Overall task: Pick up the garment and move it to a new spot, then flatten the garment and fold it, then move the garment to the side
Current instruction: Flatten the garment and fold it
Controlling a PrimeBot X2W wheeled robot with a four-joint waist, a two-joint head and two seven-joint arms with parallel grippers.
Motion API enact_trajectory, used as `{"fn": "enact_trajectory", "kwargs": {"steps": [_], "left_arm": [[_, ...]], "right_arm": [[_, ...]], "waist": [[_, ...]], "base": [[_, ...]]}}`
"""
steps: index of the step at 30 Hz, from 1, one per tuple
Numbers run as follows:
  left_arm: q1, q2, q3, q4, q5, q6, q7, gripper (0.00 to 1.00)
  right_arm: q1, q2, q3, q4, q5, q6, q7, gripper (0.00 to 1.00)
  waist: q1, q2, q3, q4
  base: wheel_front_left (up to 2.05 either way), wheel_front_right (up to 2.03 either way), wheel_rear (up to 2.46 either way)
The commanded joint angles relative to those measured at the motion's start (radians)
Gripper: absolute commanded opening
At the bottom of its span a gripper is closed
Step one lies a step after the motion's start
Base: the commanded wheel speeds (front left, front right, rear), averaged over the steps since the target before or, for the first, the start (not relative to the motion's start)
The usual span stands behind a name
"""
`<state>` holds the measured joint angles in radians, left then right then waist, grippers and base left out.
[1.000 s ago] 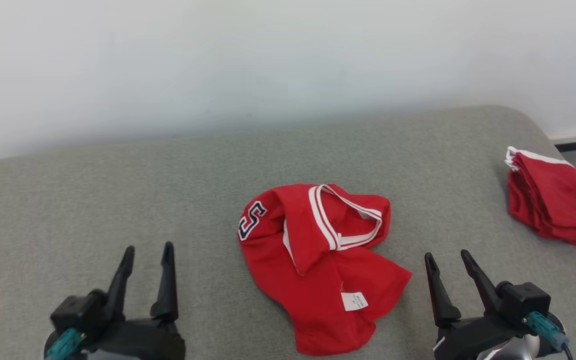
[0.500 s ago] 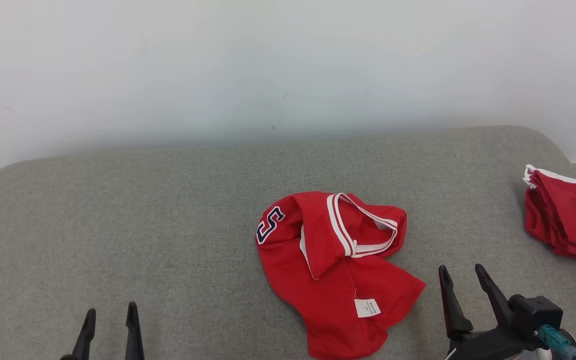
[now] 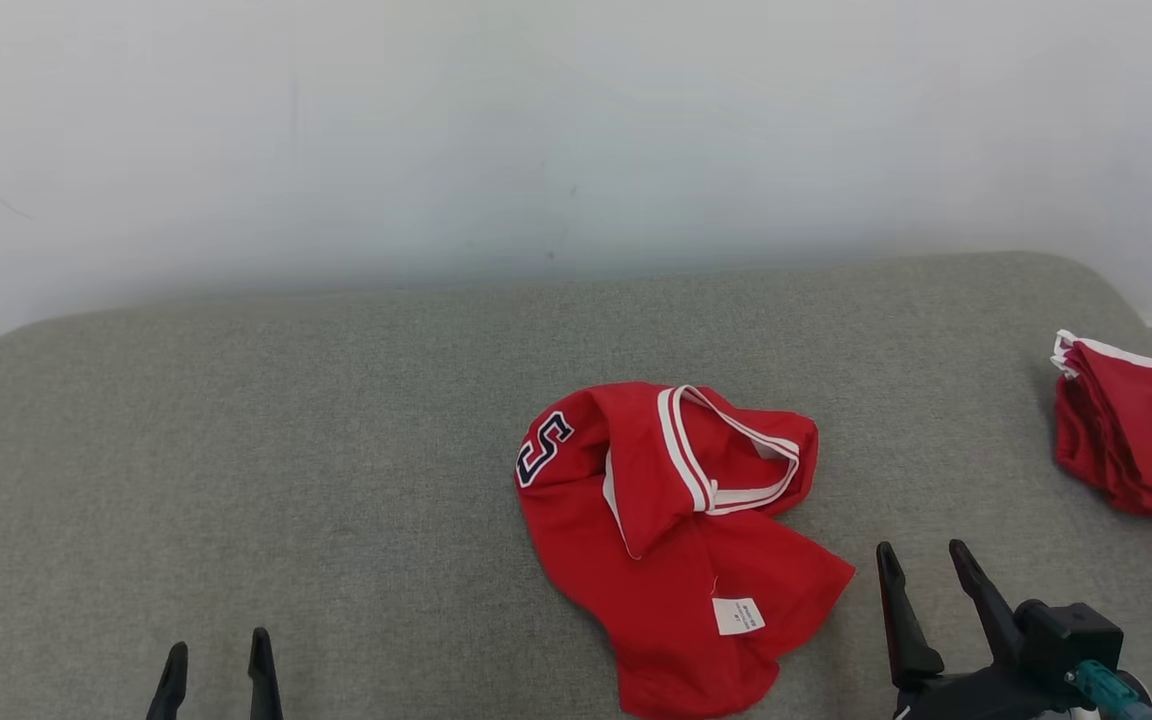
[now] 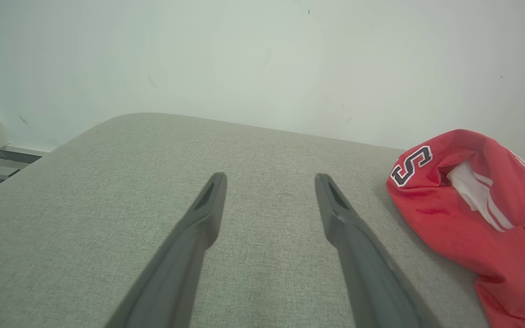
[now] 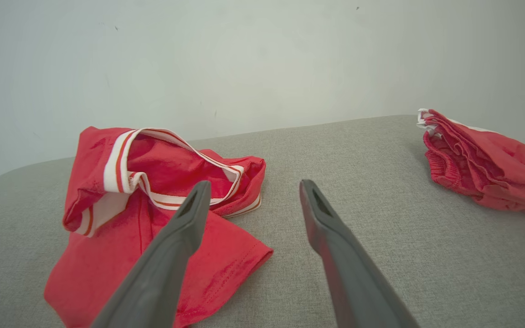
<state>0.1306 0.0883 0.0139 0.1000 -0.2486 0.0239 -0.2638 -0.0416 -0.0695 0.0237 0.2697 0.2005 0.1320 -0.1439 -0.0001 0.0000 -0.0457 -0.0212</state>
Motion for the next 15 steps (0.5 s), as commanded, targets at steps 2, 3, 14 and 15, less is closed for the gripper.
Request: {"fn": "enact_trajectory", "kwargs": {"steps": [2, 3, 14, 15], "left_arm": [[0.003, -0.007, 0.005, -0.004, 0.008, -0.007, -0.001, 1.0], [0.002, -0.009, 0.005, -0.004, 0.009, -0.009, -0.001, 1.0], [-0.019, -0.024, -0.001, -0.004, 0.025, -0.022, -0.001, 1.0], [-0.02, -0.025, -0.003, -0.003, 0.027, -0.025, -0.001, 1.0]], "right_arm": [[-0.003, 0.004, 0.008, 0.001, -0.001, -0.003, 0.002, 1.0], [-0.007, 0.005, 0.014, 0.003, 0.006, -0.003, 0.004, 1.0], [-0.18, 0.01, 0.161, 0.088, 0.181, -0.003, 0.163, 1.0], [-0.206, 0.012, 0.177, 0.109, 0.203, -0.003, 0.19, 1.0]], "waist": [[0.0001, 0.0, 0.002, 0.002], [0.0001, 0.0, 0.003, 0.004], [0.0001, 0.0, 0.017, 0.039], [0.0001, 0.0, 0.019, 0.046]], "base": [[0.0, 0.0, 0.0], [0.0, 0.0, 0.0], [0.0, 0.0, 0.0], [0.0, 0.0, 0.0]]}}
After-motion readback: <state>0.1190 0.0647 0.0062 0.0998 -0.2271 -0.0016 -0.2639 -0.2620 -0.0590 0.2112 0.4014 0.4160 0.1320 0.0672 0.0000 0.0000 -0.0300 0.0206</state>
